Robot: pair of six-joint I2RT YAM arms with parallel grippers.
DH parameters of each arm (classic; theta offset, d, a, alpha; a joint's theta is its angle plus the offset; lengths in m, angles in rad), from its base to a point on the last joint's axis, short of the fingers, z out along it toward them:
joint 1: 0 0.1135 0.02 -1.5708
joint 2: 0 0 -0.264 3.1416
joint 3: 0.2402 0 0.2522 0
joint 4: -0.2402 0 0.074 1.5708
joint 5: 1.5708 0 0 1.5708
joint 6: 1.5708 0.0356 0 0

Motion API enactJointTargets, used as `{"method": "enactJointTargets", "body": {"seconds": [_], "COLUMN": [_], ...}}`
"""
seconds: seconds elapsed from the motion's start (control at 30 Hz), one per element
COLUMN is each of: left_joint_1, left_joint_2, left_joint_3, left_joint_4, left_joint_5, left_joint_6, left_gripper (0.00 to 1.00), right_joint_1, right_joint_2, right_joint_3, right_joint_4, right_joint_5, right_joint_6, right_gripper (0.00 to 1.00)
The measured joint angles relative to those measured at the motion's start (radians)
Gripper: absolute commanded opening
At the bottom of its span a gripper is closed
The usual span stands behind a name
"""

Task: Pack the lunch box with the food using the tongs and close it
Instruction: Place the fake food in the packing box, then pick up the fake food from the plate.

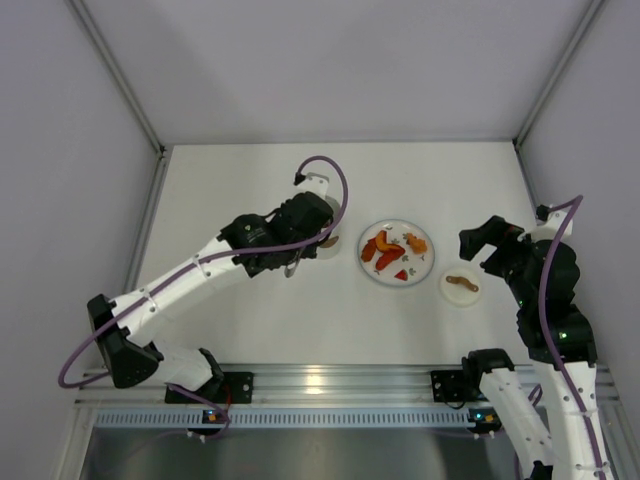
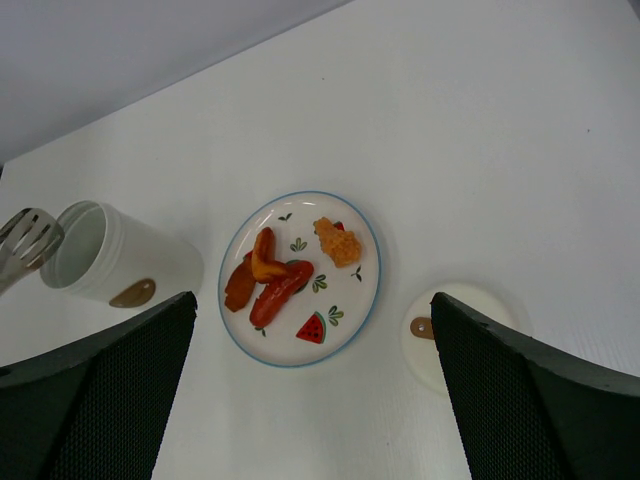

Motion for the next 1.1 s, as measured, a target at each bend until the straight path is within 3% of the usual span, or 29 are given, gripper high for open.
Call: {"method": "enactJointTargets", "body": {"seconds": [0.3, 0.7, 1.1], "left_joint_1": [0.001, 0.001, -0.107], "left_joint_2": [0.026, 0.118, 0.317], "left_joint_3": [0.03, 0.275, 0.399], "left_joint_4": [0.002, -0.016, -0.015], "left_joint_5": [0.011, 0.102, 0.212], "left_joint_6": [0.016, 0.059, 0.077], "left_gripper": [0.41, 0.4, 0.41], "right_joint_1": [0.0, 0.0, 0.0], "right_joint_2": [0.0, 0.0, 0.0], "right_joint_3": [0.0, 0.0, 0.0], "right_joint_4": [0.0, 0.0, -0.002], "right_joint_5": [0.0, 0.0, 0.002], "right_joint_6": [0.0, 0.0, -0.002], "right_gripper": [0.99, 0.99, 0.99]}}
